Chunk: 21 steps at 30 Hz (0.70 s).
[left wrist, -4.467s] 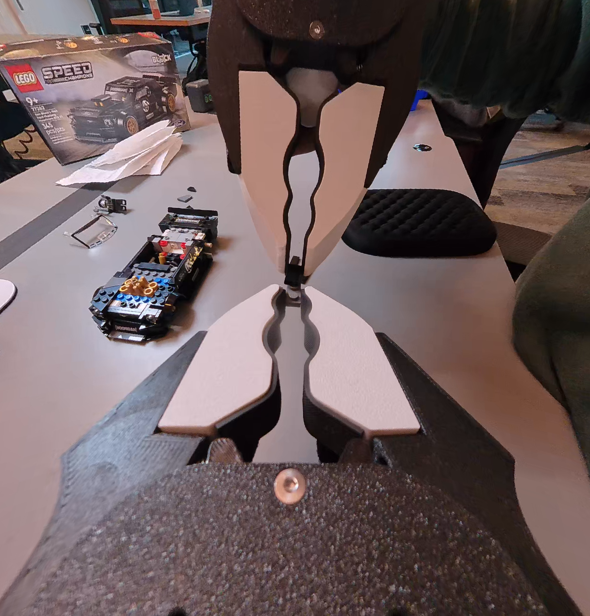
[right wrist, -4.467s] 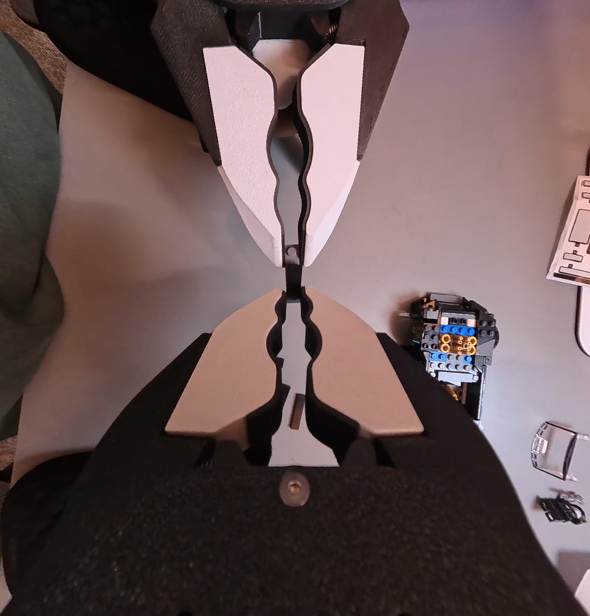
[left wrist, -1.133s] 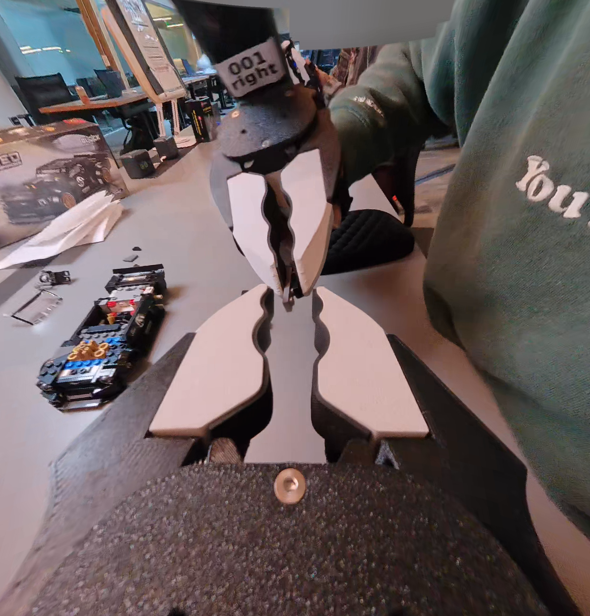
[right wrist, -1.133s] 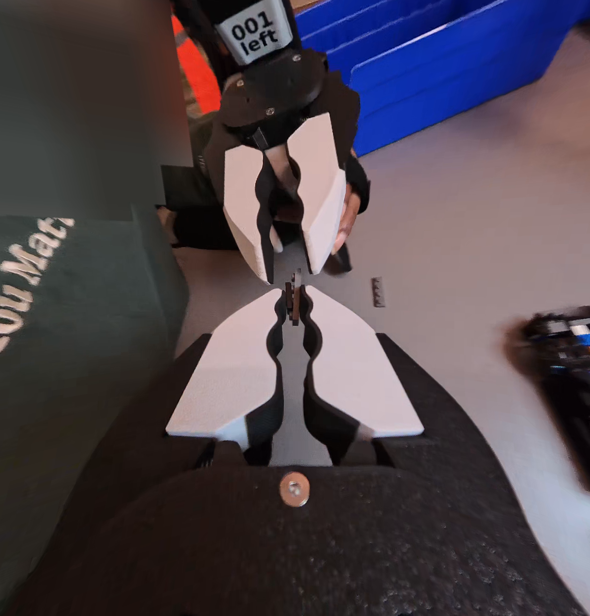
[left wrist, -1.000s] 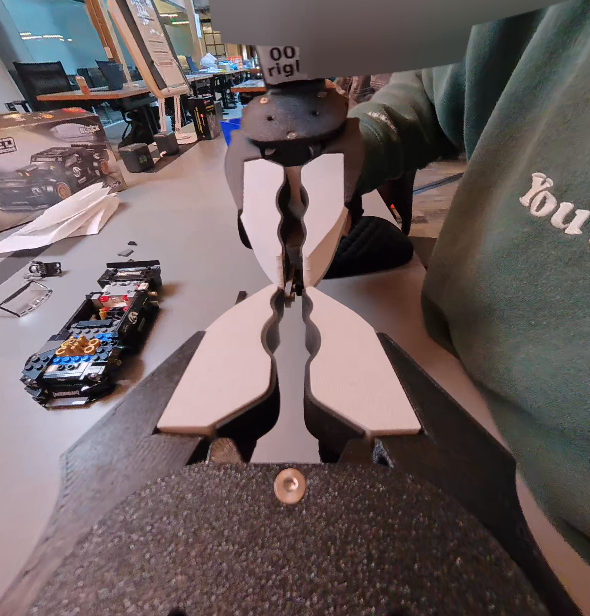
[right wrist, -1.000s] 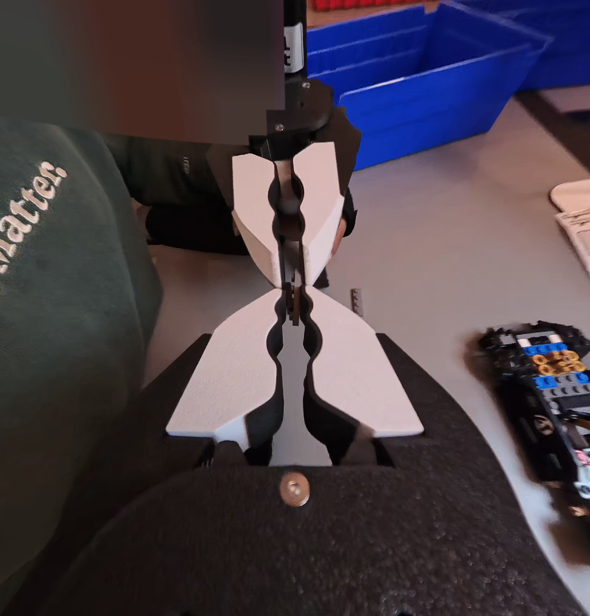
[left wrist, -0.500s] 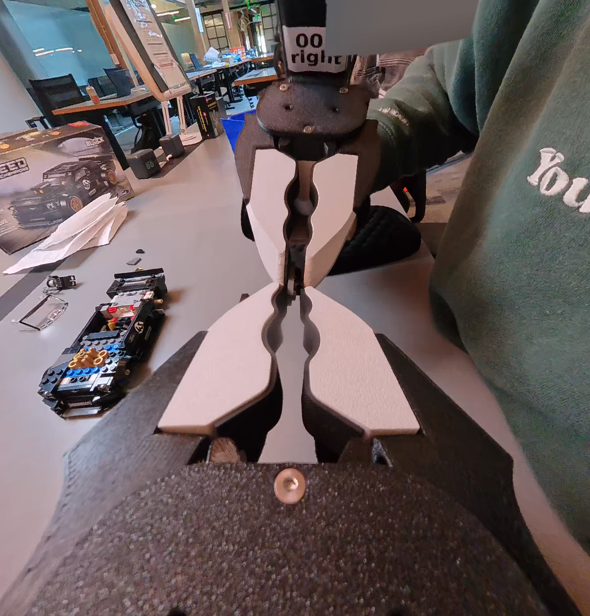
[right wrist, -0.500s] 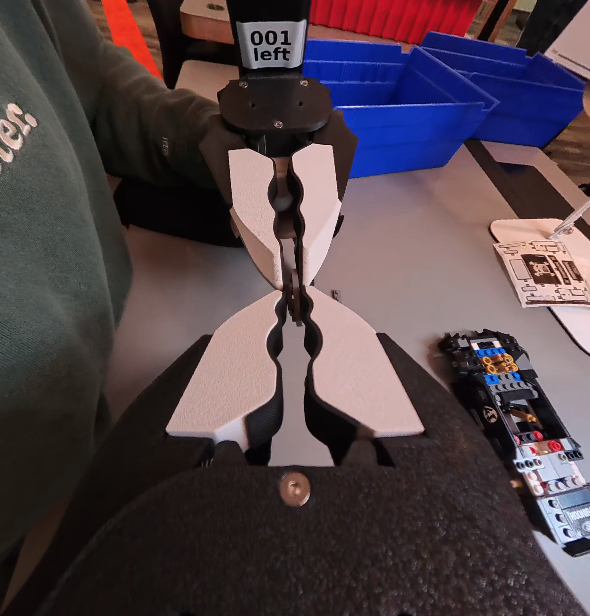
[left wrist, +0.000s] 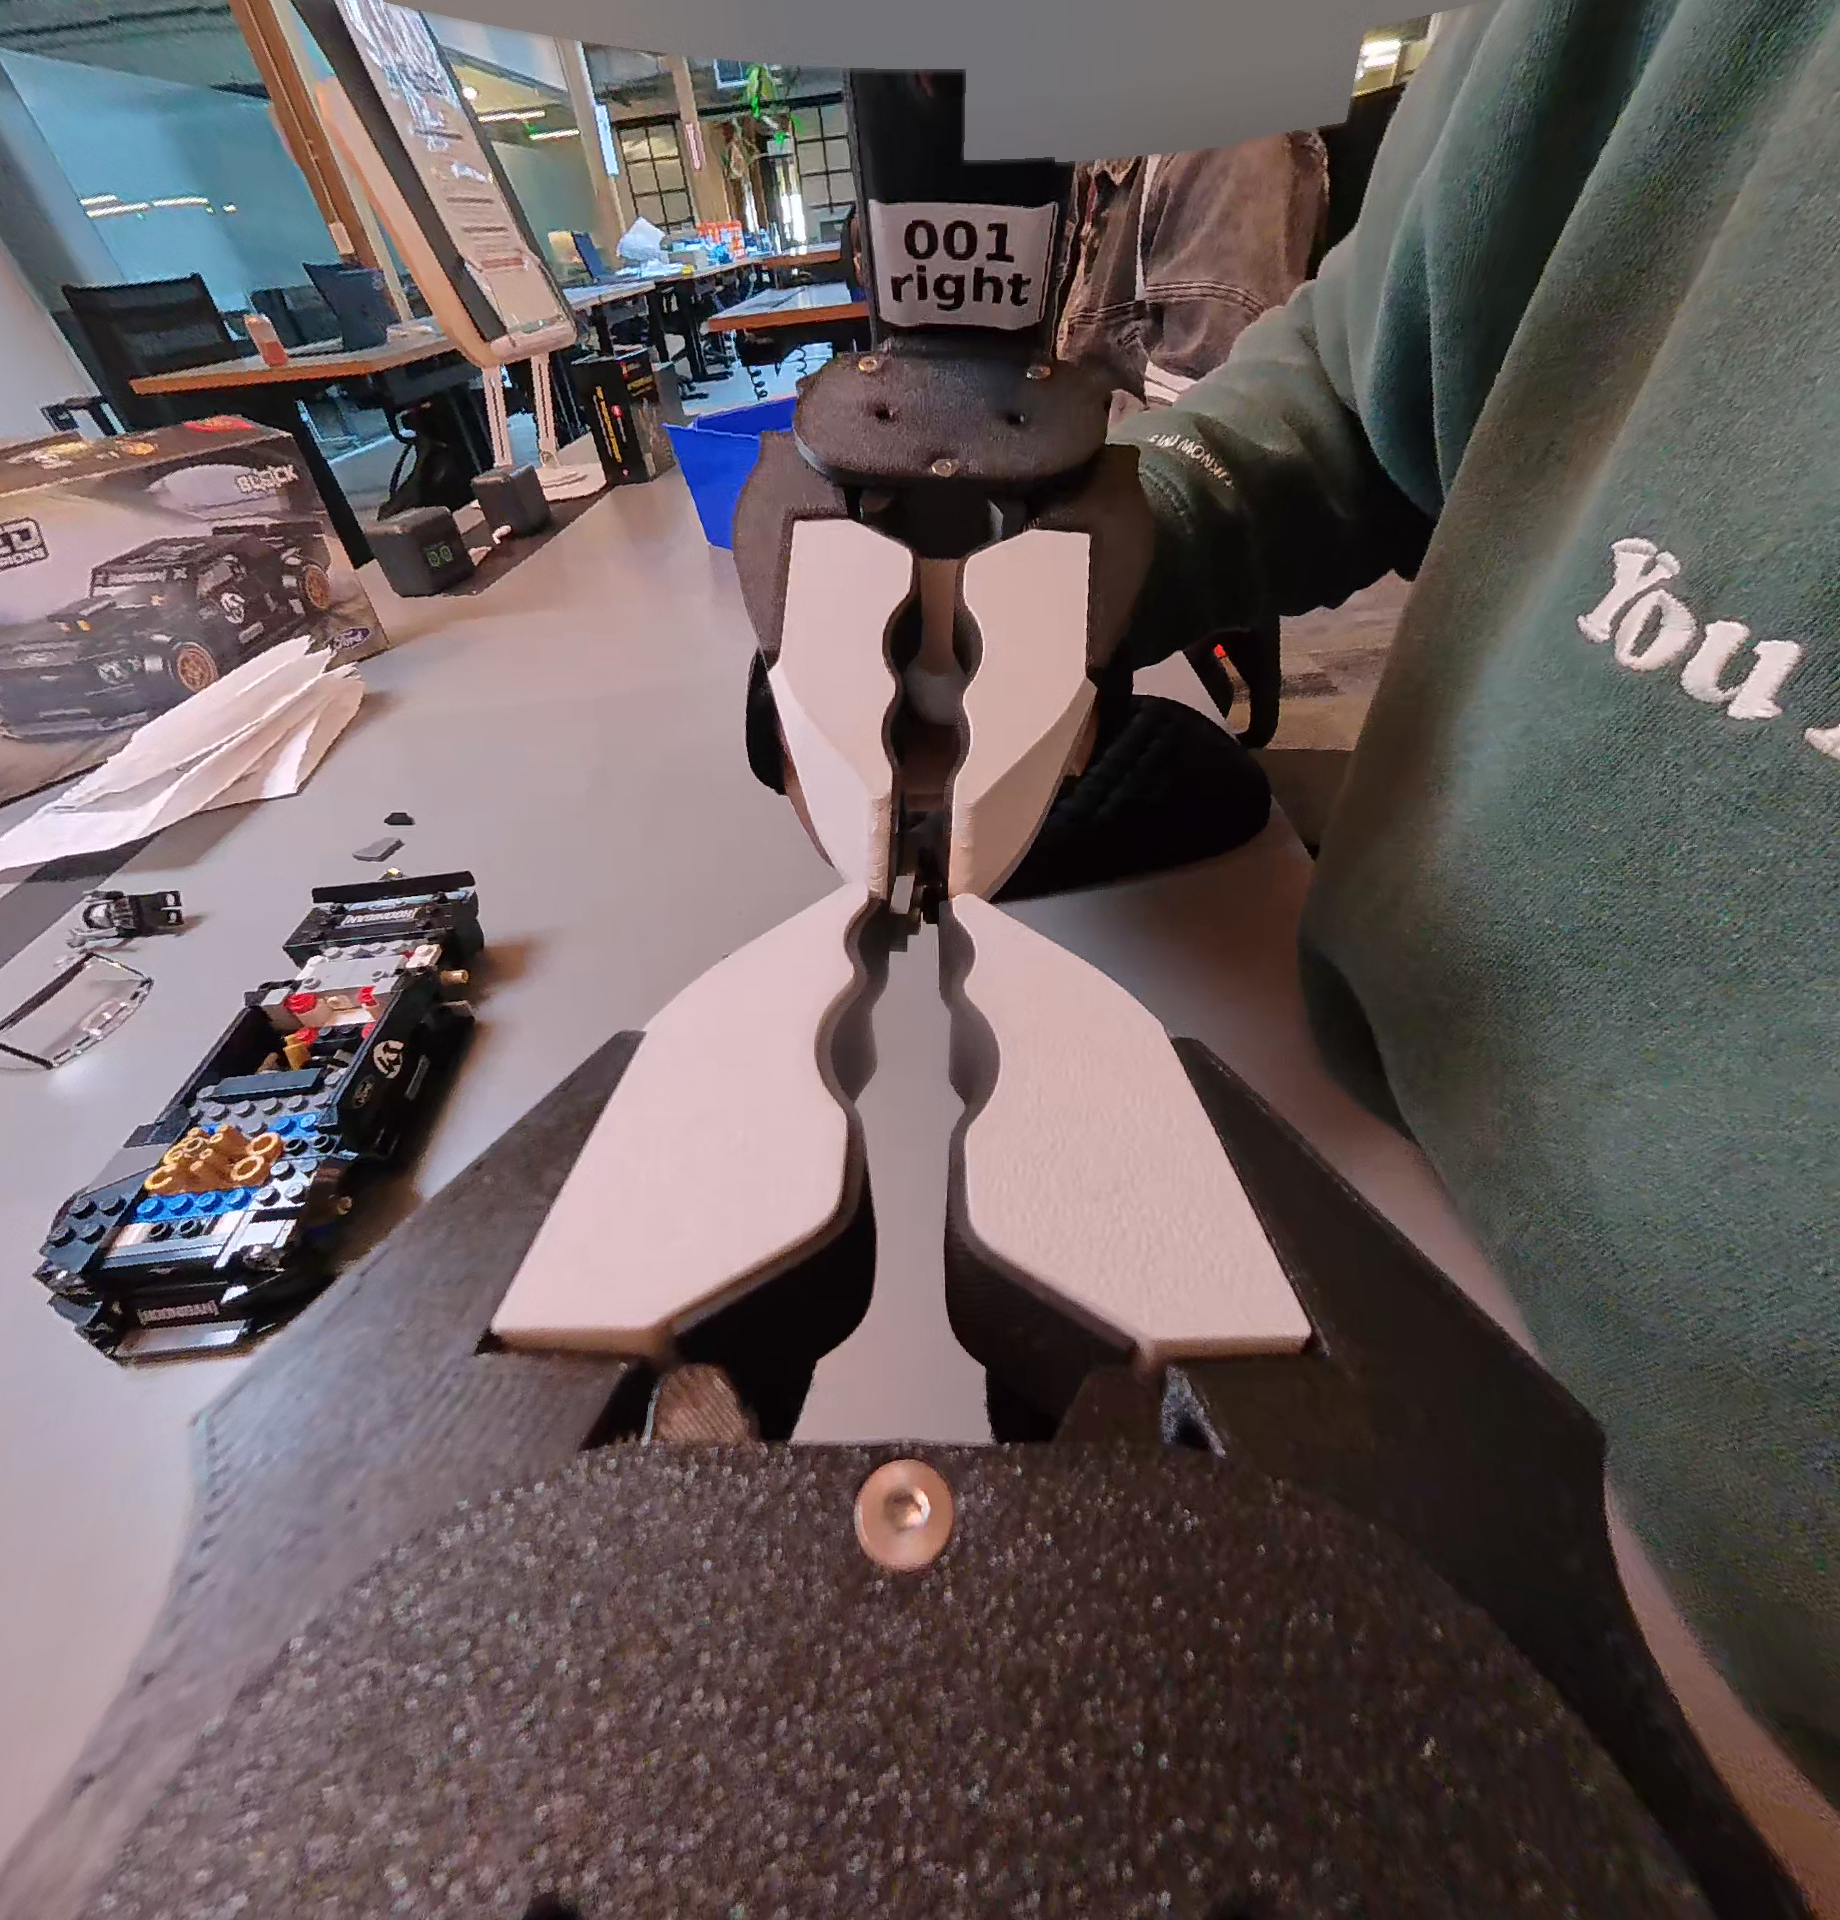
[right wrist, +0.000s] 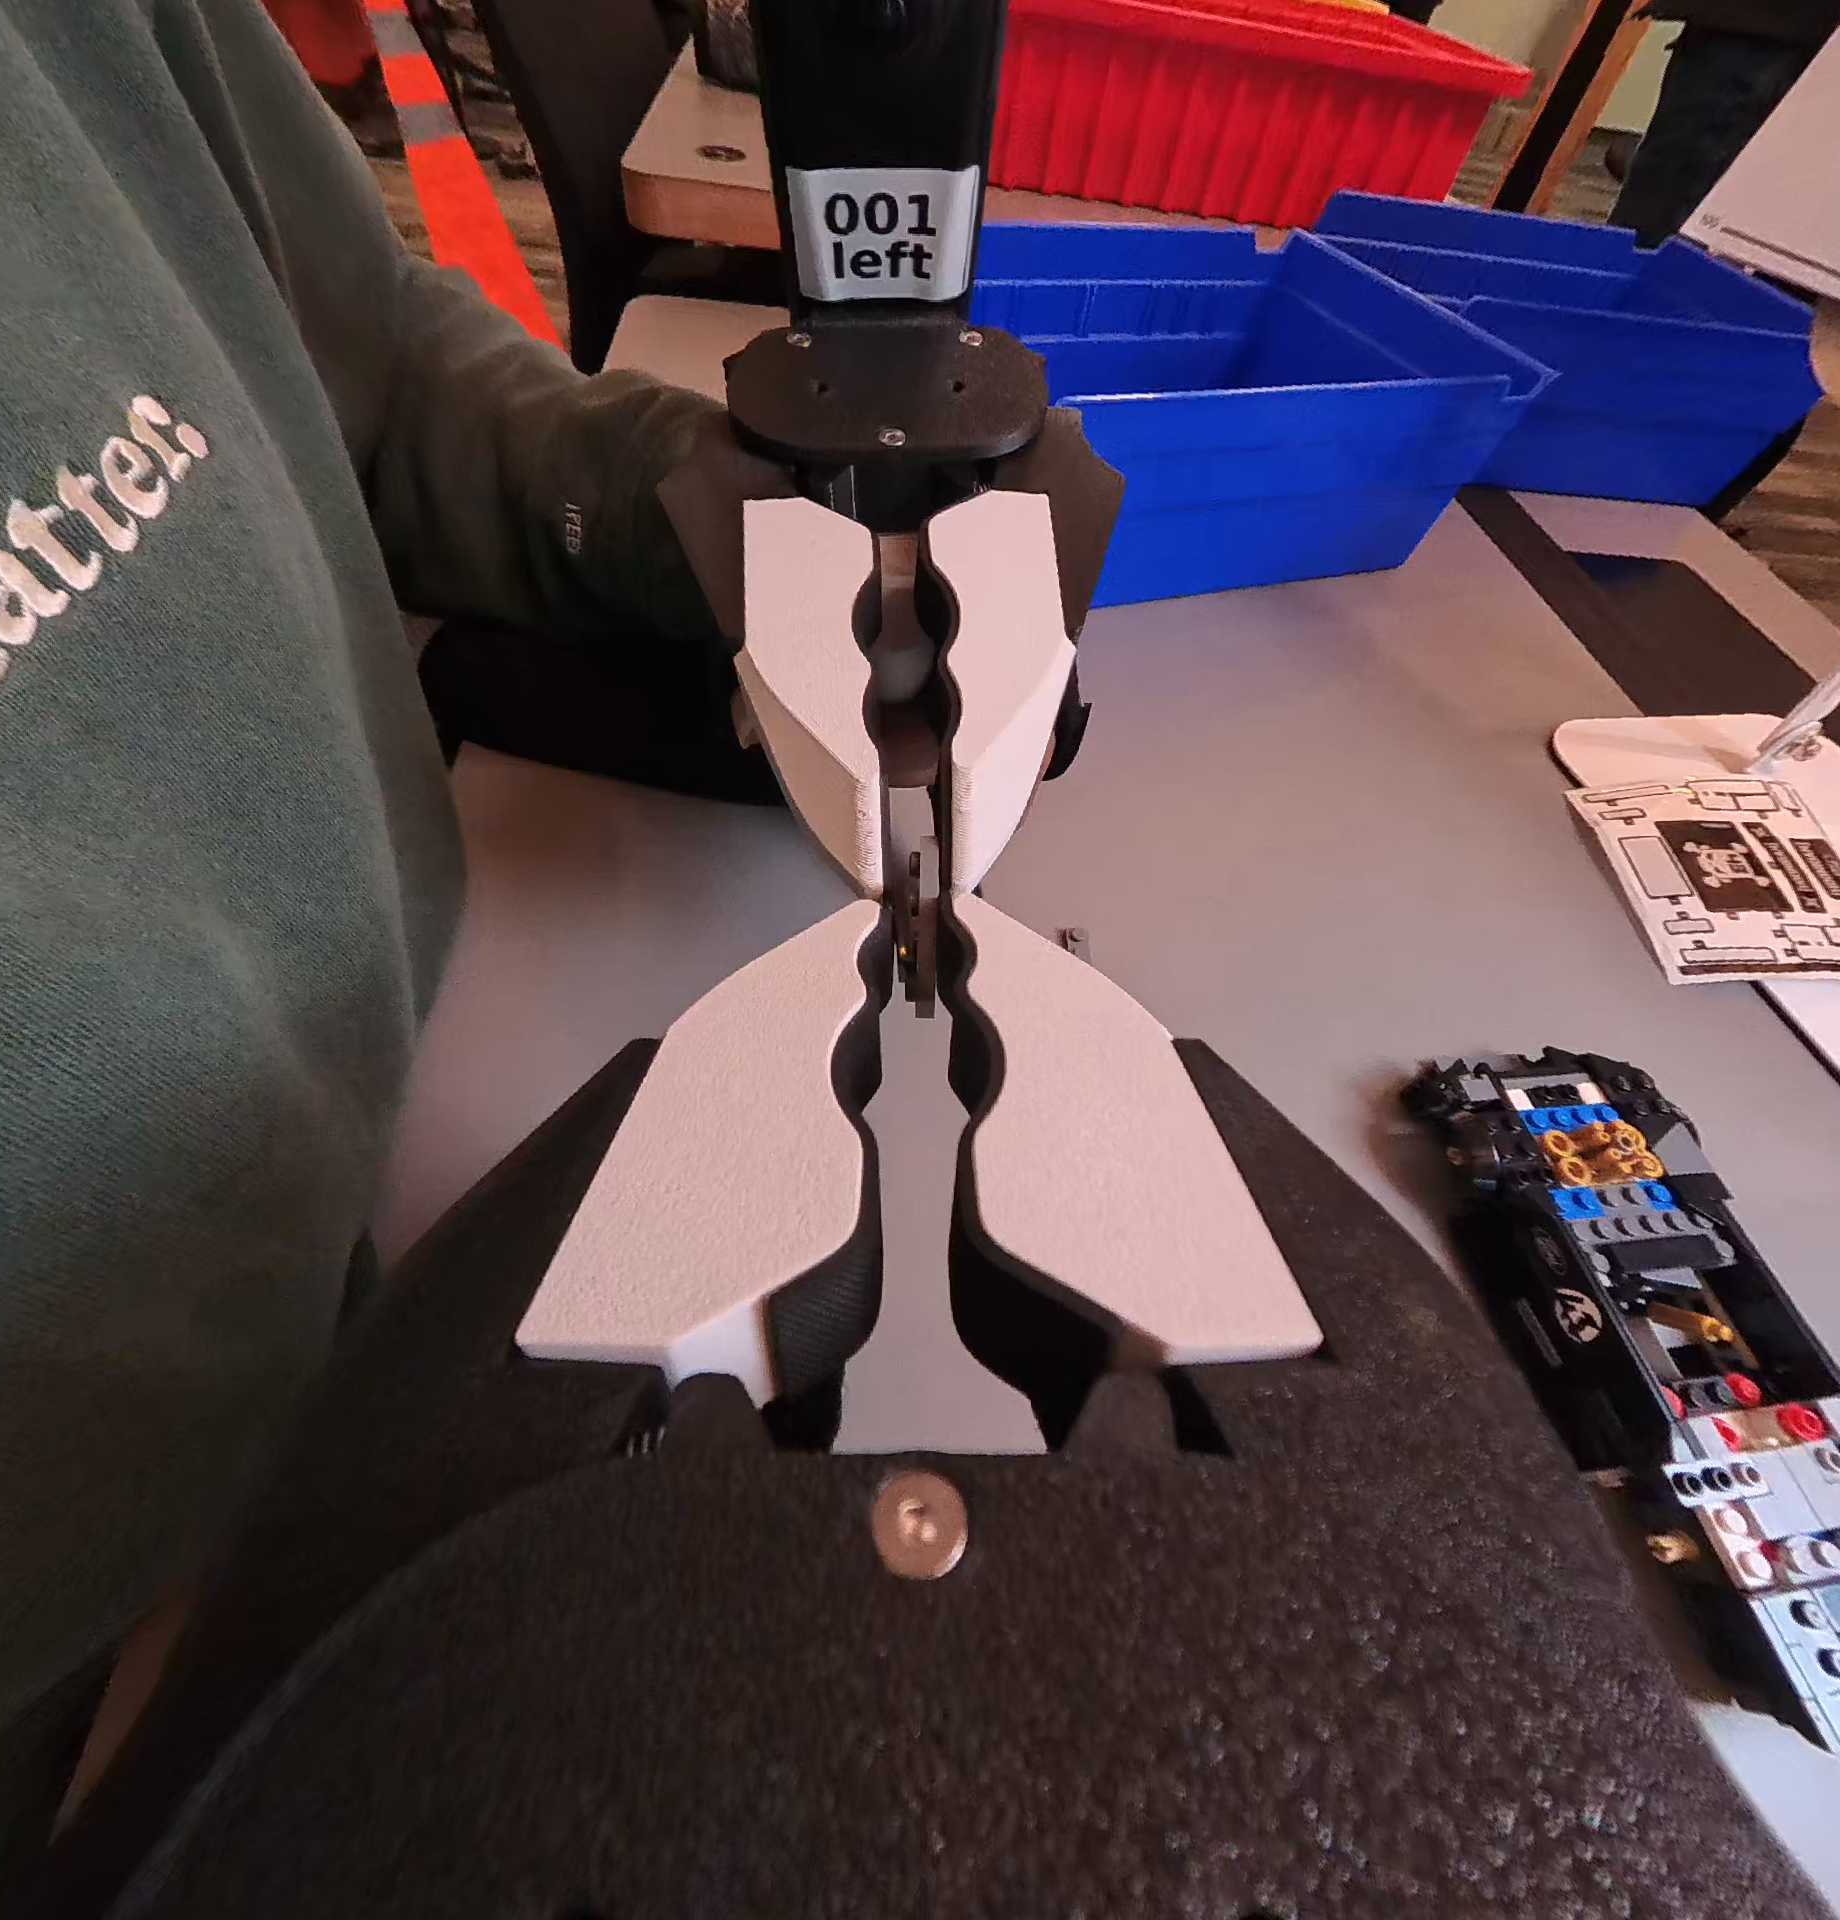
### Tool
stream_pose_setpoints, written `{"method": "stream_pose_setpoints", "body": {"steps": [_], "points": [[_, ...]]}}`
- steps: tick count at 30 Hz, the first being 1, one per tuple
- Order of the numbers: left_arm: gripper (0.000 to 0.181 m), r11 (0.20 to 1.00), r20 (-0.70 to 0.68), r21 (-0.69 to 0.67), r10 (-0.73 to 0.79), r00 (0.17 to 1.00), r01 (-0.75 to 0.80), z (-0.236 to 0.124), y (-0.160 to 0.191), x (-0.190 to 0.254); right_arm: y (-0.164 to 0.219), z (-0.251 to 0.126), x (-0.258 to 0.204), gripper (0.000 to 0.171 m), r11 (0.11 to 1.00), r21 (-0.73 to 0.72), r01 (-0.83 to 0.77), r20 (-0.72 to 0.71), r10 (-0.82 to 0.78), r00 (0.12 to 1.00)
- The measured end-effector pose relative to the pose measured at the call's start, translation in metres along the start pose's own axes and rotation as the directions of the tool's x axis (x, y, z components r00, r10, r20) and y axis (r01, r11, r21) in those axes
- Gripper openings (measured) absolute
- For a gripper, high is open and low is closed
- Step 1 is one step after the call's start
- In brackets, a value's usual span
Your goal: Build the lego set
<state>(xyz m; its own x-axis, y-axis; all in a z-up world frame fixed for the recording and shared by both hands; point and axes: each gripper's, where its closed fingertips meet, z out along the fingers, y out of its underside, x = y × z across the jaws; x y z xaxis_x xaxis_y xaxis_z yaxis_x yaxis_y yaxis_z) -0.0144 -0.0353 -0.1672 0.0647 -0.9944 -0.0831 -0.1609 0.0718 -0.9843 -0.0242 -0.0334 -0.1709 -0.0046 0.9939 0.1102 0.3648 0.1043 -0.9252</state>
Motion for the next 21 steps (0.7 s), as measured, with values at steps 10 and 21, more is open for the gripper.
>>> {"method": "stream_pose_setpoints", "body": {"steps": [10,21], "points": [[0.005,1.0,-0.031,-0.016,0.011,0.999,-0.012,-0.002,-0.001,0.004,-0.001,0.0,-0.005,0.008,1.0,0.001,0.004,0.025,-0.004,1.0],[0.005,0.997,-0.016,-0.014,0.08,0.997,-0.08,-0.001,-0.004,0.011,-0.002,-0.006,-0.012,0.008,0.997,0.01,0.072,0.007,-0.072,0.997]]}}
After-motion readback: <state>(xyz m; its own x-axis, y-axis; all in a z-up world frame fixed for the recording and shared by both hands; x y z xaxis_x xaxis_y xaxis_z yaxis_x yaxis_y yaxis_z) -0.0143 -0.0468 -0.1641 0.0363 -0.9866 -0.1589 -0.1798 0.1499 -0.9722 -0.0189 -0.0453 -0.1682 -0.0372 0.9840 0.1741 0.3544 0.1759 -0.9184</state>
